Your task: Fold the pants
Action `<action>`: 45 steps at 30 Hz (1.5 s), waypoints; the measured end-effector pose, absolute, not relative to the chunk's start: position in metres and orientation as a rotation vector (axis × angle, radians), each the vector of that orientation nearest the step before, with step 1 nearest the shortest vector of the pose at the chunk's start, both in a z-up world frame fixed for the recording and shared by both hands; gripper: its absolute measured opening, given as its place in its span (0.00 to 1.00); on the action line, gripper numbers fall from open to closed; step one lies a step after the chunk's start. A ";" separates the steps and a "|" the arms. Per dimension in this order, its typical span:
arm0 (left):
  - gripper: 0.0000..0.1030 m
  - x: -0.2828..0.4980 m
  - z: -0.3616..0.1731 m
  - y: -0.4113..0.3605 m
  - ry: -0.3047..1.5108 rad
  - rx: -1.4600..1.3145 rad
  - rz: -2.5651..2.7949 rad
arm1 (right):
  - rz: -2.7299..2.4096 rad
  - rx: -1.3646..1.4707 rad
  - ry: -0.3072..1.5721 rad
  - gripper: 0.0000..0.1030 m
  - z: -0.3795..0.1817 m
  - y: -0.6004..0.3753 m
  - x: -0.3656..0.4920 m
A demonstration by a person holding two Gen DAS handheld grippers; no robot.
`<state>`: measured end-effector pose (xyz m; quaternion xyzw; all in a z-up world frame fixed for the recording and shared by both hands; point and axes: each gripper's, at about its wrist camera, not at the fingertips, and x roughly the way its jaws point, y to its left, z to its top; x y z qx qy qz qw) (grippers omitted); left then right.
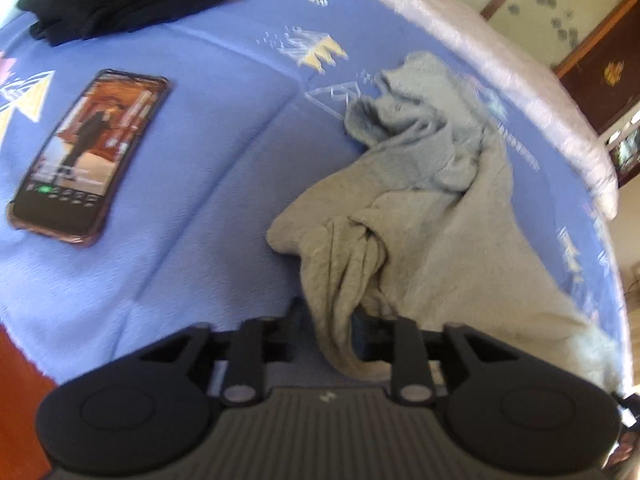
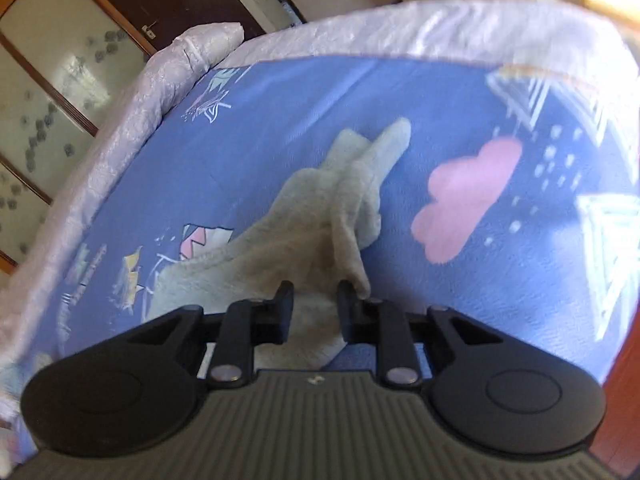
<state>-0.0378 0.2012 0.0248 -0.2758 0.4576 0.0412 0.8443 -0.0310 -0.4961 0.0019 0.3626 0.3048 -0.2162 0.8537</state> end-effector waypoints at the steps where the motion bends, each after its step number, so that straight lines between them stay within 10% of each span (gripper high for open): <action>1: 0.45 -0.042 0.032 0.205 0.939 -0.586 0.086 | -0.461 0.708 0.628 0.29 0.009 -0.489 -0.033; 12: 0.82 0.074 0.069 0.172 0.794 -0.362 0.049 | -0.083 0.490 0.569 0.34 0.079 -0.396 0.019; 17: 0.37 0.133 0.021 0.167 0.888 -0.457 0.069 | 0.237 0.294 0.631 0.42 0.107 -0.290 0.103; 22: 0.17 0.112 0.016 0.161 0.830 -0.399 0.078 | 0.535 0.081 0.656 0.55 0.126 -0.153 0.195; 31: 0.16 0.097 0.006 0.181 0.814 -0.523 0.037 | 0.584 -0.058 0.871 0.62 0.069 0.027 0.358; 32: 0.19 0.098 0.006 0.181 0.815 -0.517 0.036 | 0.577 -0.101 0.904 0.59 0.058 0.040 0.361; 34: 0.22 0.100 0.003 0.183 0.819 -0.525 0.026 | 0.541 -0.249 0.963 0.08 0.036 0.061 0.363; 45: 0.10 0.085 0.021 0.184 0.772 -0.552 -0.004 | 0.357 0.047 0.569 0.05 0.160 -0.099 0.311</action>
